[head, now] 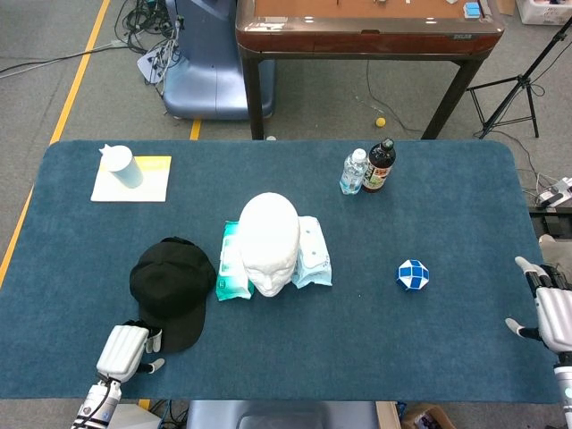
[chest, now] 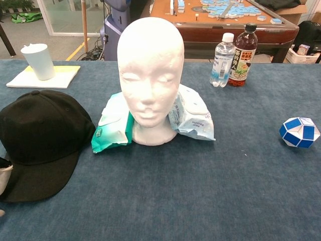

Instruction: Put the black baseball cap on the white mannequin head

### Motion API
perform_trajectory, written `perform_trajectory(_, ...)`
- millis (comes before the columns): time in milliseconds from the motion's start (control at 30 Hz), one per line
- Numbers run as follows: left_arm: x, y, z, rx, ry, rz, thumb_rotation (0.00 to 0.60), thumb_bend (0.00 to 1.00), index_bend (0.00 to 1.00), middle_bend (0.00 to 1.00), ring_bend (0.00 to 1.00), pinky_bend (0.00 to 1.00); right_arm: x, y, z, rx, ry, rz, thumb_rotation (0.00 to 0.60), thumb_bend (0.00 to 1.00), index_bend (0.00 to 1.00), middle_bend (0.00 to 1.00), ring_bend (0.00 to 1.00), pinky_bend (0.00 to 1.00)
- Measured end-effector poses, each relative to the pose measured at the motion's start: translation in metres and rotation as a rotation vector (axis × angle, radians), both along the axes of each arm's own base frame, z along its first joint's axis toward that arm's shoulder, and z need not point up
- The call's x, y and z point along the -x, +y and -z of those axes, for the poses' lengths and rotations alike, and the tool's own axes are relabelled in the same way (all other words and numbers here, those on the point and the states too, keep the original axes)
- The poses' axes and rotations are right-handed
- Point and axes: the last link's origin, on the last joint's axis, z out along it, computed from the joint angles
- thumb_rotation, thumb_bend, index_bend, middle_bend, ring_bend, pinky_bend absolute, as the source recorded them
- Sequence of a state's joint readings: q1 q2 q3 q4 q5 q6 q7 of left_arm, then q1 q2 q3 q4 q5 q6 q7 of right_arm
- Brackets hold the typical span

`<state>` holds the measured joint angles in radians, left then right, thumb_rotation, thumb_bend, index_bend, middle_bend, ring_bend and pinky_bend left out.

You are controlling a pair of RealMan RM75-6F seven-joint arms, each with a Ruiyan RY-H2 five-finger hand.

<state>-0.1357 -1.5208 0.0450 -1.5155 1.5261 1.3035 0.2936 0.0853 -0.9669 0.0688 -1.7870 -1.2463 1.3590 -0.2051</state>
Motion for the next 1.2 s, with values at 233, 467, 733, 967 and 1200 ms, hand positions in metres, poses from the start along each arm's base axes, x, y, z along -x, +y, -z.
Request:
perform_trajectory(233, 0.003, 0.004, 0.005, 0.008, 0.008, -0.011, 0.600, 0.01, 0.68, 0.70, 0.47, 0.42, 0.000, 0.000, -0.001, 0.002, -0.003, 0.002, 0.600, 0.00, 0.07, 0.21, 0.13, 0.31)
perform_trajectory(467, 0.006, 0.012, 0.006, -0.018, 0.004, -0.031, 0.600, 0.01, 0.69, 0.71, 0.48, 0.42, 0.001, -0.001, 0.000, -0.002, -0.003, 0.005, 0.600, 0.00, 0.07, 0.21, 0.13, 0.31)
perform_trajectory(733, 0.005, 0.024, 0.002, -0.086, -0.034, -0.052, 0.600, 0.01, 0.69, 0.72, 0.49, 0.42, 0.001, -0.002, 0.001, -0.006, 0.000, 0.008, 0.600, 0.00, 0.07, 0.21, 0.13, 0.31)
perform_trajectory(967, 0.004, 0.028, -0.001, -0.136, -0.104, -0.072, 0.600, 0.01, 0.64, 0.66, 0.45, 0.42, 0.002, -0.003, 0.001, -0.006, -0.001, 0.009, 0.600, 0.00, 0.07, 0.21, 0.13, 0.31)
perform_trajectory(1200, 0.001, 0.031, -0.008, -0.230, -0.211, -0.063, 0.600, 0.01, 0.44, 0.42, 0.30, 0.42, 0.001, -0.003, 0.002, -0.007, -0.001, 0.007, 0.600, 0.00, 0.07, 0.21, 0.13, 0.31)
